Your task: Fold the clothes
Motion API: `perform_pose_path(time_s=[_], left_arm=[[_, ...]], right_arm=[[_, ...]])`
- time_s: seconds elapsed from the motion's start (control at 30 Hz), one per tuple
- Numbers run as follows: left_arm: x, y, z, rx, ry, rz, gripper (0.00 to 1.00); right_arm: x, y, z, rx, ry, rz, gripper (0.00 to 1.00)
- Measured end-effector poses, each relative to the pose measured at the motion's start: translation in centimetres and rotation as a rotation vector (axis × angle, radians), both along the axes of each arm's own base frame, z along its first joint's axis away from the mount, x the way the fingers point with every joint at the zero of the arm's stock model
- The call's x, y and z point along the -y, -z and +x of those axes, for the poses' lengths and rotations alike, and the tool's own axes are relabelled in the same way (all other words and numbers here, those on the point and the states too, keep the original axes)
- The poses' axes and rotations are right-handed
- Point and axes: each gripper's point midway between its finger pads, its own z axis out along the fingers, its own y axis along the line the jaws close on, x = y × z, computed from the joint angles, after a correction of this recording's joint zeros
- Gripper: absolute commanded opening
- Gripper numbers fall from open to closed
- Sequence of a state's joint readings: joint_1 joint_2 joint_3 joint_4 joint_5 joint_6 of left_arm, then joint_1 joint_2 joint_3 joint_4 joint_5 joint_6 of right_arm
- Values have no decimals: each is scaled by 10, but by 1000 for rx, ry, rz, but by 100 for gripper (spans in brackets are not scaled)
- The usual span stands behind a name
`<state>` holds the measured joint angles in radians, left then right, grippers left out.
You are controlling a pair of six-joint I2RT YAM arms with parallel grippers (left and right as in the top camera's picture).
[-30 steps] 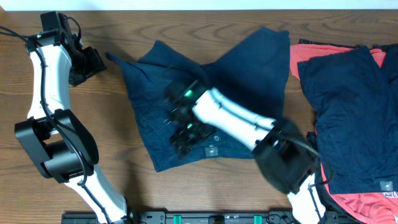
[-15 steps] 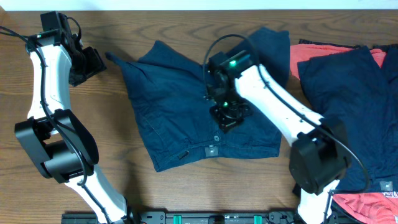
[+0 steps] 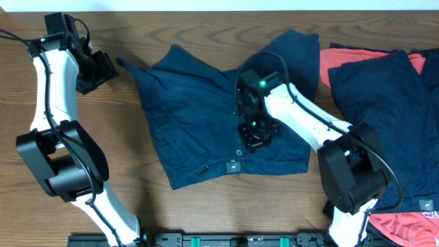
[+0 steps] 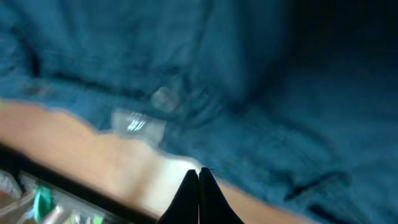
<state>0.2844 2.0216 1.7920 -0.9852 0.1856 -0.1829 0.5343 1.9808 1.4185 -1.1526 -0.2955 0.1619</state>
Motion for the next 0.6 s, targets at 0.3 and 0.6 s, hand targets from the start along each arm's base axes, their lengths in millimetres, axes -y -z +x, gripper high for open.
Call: perform_pose_path(time_s=[0.3,0.6], left_arm=[[0,0,0,1,0,-2,64],[1,0,0,1,1,-3,64]], right_arm=[[56,-30,30,109,240,45,1],[74,0,-6,14,324,5,1]])
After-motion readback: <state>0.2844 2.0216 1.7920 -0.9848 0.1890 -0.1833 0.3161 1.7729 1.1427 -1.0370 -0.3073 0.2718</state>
